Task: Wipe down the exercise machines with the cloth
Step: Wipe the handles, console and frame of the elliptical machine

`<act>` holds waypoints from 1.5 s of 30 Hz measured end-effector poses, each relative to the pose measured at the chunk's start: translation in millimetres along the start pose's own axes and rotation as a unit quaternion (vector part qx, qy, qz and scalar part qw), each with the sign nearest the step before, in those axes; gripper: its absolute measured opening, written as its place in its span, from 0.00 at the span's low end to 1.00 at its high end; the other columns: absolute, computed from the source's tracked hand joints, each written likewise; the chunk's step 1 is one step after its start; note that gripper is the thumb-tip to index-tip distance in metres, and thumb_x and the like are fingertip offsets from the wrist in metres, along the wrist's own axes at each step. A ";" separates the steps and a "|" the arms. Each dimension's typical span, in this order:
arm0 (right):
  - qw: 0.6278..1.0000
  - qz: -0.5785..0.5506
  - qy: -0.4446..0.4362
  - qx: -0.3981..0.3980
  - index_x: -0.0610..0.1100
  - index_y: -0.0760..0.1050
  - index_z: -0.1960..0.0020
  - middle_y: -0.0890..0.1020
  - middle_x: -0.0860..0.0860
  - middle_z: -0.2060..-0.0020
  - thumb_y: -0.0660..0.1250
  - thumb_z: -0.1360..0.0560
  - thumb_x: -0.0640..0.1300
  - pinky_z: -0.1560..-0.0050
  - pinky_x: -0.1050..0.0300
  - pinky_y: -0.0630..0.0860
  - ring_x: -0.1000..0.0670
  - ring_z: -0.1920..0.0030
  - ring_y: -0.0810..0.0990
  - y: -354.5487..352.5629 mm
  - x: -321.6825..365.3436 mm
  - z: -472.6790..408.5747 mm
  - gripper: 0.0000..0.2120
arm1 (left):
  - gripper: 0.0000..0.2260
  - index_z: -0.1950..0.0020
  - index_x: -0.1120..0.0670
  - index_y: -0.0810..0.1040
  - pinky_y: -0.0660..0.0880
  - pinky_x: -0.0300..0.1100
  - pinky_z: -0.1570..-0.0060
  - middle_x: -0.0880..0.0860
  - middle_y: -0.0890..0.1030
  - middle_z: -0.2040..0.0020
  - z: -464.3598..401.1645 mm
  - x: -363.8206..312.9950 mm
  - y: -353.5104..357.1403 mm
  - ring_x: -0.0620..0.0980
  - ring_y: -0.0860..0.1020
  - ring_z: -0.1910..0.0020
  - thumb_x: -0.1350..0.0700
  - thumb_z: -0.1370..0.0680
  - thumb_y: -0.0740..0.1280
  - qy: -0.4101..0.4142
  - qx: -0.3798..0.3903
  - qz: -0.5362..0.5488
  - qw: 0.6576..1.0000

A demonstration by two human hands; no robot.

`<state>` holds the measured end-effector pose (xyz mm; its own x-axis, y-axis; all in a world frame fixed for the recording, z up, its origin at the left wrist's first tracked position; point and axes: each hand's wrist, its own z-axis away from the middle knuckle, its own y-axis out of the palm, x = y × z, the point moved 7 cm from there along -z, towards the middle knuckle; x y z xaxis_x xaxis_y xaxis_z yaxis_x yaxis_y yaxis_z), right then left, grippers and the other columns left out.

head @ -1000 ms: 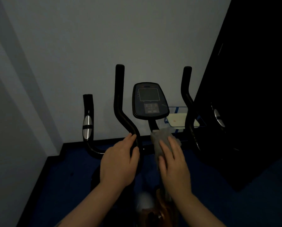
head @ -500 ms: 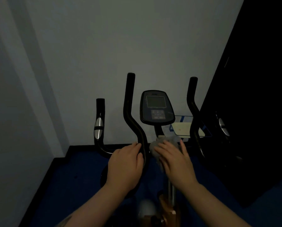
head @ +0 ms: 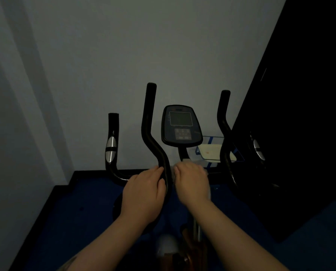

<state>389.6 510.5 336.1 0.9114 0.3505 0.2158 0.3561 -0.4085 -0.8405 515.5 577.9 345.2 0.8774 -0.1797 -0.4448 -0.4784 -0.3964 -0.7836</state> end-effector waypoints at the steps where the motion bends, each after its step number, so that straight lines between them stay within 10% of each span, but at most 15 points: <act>1: 1.000 0.007 -0.017 -0.010 0.48 0.77 0.59 0.79 0.52 0.63 0.52 0.22 0.45 0.55 0.55 0.70 0.49 0.59 0.78 -0.2 4.1 6.3 0.15 | 0.25 0.33 0.53 0.76 0.73 0.44 0.44 0.50 0.80 0.38 0.4 0.2 -0.1 0.47 0.79 0.43 0.47 0.22 0.49 -0.001 0.003 0.004 1.000; 5: 0.995 0.010 -0.097 -0.008 0.47 0.77 0.39 0.80 0.52 0.44 0.53 0.22 0.48 0.36 0.50 0.71 0.51 0.41 0.75 -9.5 -14.2 37.3 0.18 | 0.27 0.31 0.52 0.74 0.71 0.43 0.39 0.50 0.77 0.35 1.2 1.1 1.0 0.47 0.76 0.38 0.45 0.22 0.46 -0.007 0.011 -0.001 1.000; 11: 0.999 0.041 0.018 -0.011 0.47 0.75 0.63 0.78 0.51 0.65 0.55 0.26 0.44 0.60 0.56 0.66 0.48 0.63 0.78 11.2 0.0 -3.2 0.12 | 0.18 0.30 0.51 0.72 0.65 0.37 0.52 0.48 0.80 0.41 0.8 -2.3 -5.1 0.46 0.78 0.47 0.53 0.19 0.58 -0.009 0.004 0.005 1.000; 16: 0.989 0.023 -0.144 0.030 0.48 0.76 0.47 0.78 0.53 0.51 0.55 0.22 0.48 0.51 0.56 0.71 0.51 0.50 0.75 -6.7 -18.0 24.5 0.13 | 0.19 0.28 0.50 0.70 0.67 0.37 0.50 0.47 0.79 0.38 1.4 -2.6 -5.4 0.45 0.78 0.45 0.52 0.19 0.56 -0.013 0.014 0.020 1.000; 22: 0.999 0.047 -0.018 -0.001 0.46 0.75 0.65 0.78 0.50 0.68 0.60 0.27 0.42 0.65 0.58 0.64 0.49 0.66 0.77 9.3 1.3 -6.6 0.10 | 0.18 0.29 0.50 0.71 0.64 0.36 0.55 0.47 0.81 0.42 0.4 -1.9 -6.5 0.45 0.78 0.50 0.53 0.19 0.59 -0.024 0.004 0.028 0.999; 26: 0.995 0.005 -0.095 0.027 0.48 0.77 0.50 0.78 0.54 0.55 0.56 0.22 0.47 0.49 0.58 0.69 0.53 0.53 0.74 -7.1 -12.3 22.5 0.11 | 0.18 0.31 0.50 0.73 0.67 0.36 0.55 0.47 0.81 0.43 0.7 -4.1 -7.4 0.44 0.78 0.51 0.52 0.19 0.57 -0.015 0.011 0.035 0.999; 31: 0.987 0.061 -0.026 0.147 0.44 0.77 0.49 0.78 0.47 0.51 0.52 0.18 0.45 0.53 0.53 0.67 0.45 0.49 0.77 10.3 0.7 -19.2 0.15 | 0.16 0.33 0.52 0.75 0.66 0.38 0.58 0.48 0.83 0.48 0.1 -4.8 -7.5 0.46 0.79 0.55 0.55 0.20 0.60 -0.007 -0.002 0.026 1.000; 35: 0.999 0.013 -0.027 0.033 0.46 0.77 0.54 0.79 0.52 0.58 0.54 0.20 0.45 0.46 0.51 0.72 0.49 0.51 0.78 -10.6 1.7 17.2 0.13 | 0.17 0.30 0.50 0.73 0.65 0.37 0.56 0.48 0.81 0.43 1.1 -4.9 -7.7 0.45 0.78 0.51 0.54 0.19 0.59 -0.016 0.006 0.027 0.999; 45: 0.996 0.029 0.020 0.084 0.51 0.76 0.46 0.79 0.54 0.49 0.47 0.17 0.51 0.33 0.52 0.58 0.51 0.41 0.74 0.6 2.0 7.9 0.19 | 0.18 0.30 0.49 0.72 0.64 0.36 0.54 0.46 0.81 0.41 0.6 -4.0 -6.3 0.44 0.78 0.49 0.51 0.19 0.55 -0.012 0.007 0.026 1.000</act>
<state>390.0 517.5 332.0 0.9382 0.2946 0.1816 0.2662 -0.2791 -0.9226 515.0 581.6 351.7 0.8503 -0.1780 -0.4953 -0.5240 -0.3747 -0.7649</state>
